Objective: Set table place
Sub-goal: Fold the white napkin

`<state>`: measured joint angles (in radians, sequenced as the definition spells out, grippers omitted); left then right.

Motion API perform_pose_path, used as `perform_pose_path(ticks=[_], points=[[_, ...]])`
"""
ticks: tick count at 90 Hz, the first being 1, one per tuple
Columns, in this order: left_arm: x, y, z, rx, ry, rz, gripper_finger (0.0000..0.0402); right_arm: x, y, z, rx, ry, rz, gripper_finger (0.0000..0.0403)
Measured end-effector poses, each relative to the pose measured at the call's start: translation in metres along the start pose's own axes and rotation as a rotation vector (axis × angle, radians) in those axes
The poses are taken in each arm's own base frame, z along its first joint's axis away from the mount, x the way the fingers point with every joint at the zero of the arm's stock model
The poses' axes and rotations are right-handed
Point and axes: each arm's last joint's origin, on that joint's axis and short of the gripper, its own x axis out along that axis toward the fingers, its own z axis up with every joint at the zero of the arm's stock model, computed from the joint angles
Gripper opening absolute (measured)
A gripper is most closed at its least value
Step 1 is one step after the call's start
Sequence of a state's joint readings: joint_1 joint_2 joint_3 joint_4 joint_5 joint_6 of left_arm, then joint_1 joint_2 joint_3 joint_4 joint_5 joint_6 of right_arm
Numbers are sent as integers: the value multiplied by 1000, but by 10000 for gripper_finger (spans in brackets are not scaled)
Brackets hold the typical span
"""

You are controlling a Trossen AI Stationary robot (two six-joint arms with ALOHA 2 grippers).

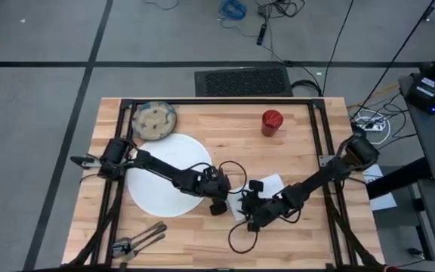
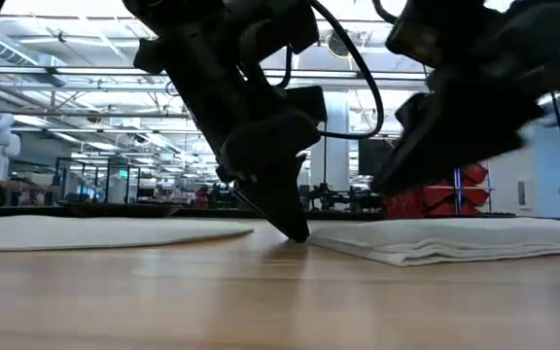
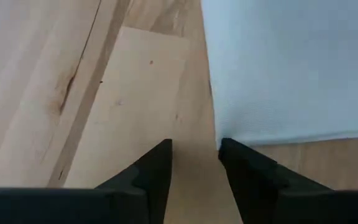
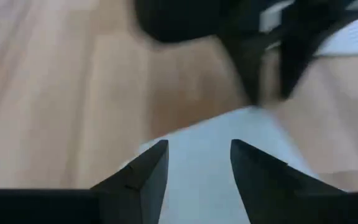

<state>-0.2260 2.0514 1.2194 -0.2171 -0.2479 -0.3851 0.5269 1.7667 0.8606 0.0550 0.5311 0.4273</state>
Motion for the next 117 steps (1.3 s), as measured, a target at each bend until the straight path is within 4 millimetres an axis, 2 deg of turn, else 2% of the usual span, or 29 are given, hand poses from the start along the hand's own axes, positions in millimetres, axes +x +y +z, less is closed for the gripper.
perform_pose_path(ticks=[10, 19, 40, 60, 75, 95, 117], points=[[0, 0, 0, 2, 2, 1, 132, 17, 1, -15, -20, 57, -15, 160], [0, 0, 0, 3, 0, 11, 132, 24, 11, -21, -20, 67, 80, 160], [0, 1, 0, 16, -2, 18, 132, 6, 24, -25, -39, 121, 177, 160], [-25, 3, 3, 42, 9, 33, 132, 5, 19, -21, -30, 88, 115, 160], [-38, -24, -3, 92, -30, -36, 132, 5, 18, -20, -27, 78, 100, 160], [-18, -61, -12, 109, -145, -143, 132, 5, 18, -20, -26, 73, 95, 160], [-4, -78, -22, 115, -213, -167, 132, 5, 18, -20, -25, 71, 94, 160]])
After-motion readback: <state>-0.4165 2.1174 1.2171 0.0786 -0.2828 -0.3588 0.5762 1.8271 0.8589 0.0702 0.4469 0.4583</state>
